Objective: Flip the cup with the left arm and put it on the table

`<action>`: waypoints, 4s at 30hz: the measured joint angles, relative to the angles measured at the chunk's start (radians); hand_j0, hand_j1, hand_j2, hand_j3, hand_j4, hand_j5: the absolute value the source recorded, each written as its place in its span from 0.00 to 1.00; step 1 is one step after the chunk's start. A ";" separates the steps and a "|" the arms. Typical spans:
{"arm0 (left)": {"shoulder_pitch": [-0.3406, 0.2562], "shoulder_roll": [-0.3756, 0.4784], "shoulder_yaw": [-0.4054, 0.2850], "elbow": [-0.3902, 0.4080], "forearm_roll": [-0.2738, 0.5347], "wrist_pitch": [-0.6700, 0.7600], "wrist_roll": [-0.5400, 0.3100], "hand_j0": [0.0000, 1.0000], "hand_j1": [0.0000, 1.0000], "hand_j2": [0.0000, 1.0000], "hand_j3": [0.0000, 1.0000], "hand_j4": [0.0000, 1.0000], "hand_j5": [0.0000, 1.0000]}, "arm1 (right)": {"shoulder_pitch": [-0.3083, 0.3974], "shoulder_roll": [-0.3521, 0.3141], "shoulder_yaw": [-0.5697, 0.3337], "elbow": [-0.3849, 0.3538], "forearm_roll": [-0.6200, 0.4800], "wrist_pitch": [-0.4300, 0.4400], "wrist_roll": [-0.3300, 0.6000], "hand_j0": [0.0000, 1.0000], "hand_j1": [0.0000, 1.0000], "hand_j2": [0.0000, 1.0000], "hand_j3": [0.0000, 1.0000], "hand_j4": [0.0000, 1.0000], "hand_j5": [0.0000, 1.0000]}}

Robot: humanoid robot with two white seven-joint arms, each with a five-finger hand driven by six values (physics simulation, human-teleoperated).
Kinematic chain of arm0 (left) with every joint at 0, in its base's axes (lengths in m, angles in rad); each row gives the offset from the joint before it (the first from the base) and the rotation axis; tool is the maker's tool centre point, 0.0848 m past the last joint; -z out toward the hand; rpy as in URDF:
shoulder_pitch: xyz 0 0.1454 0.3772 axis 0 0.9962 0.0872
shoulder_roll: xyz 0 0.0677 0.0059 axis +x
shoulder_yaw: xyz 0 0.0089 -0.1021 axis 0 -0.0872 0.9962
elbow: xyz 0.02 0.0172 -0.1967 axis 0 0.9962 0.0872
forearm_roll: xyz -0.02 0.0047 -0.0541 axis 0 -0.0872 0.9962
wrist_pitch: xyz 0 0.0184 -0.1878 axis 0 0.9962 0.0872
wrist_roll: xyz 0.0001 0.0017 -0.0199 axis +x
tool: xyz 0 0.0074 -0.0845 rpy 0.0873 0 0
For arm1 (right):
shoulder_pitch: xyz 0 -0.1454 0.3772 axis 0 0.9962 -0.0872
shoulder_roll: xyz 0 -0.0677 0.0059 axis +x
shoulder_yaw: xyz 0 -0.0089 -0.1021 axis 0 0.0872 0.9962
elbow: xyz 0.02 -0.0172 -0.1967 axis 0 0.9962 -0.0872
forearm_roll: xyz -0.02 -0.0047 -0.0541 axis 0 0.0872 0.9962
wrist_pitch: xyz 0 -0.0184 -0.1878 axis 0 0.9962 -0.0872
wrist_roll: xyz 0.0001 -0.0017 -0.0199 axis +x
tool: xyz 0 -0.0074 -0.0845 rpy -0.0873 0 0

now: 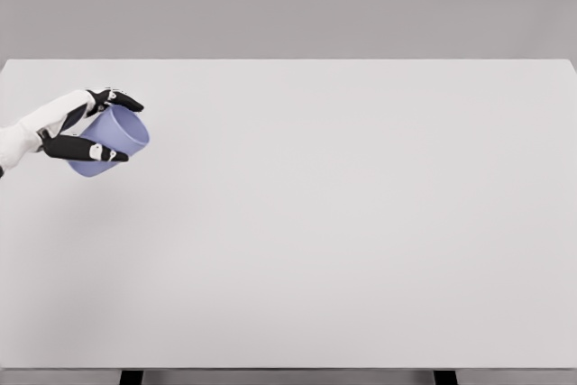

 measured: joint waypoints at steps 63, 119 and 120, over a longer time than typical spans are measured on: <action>0.570 -0.579 0.985 0.226 -0.398 -0.005 -0.002 0.65 0.65 0.65 0.65 0.65 0.65 | 0.000 0.000 0.000 0.000 0.000 0.000 0.000 1.00 1.00 1.00 1.00 1.00 1.00; 0.576 -0.819 1.173 0.477 -0.657 -0.266 -0.001 0.88 0.88 0.88 0.88 0.88 0.88 | 0.000 0.000 0.000 0.000 0.000 0.000 0.000 1.00 1.00 1.00 1.00 1.00 1.00; 0.576 -0.819 1.173 0.476 -0.658 -0.266 -0.001 0.90 0.90 0.90 0.90 0.90 0.90 | 0.000 0.000 0.000 0.000 0.000 0.000 0.000 1.00 1.00 1.00 1.00 1.00 1.00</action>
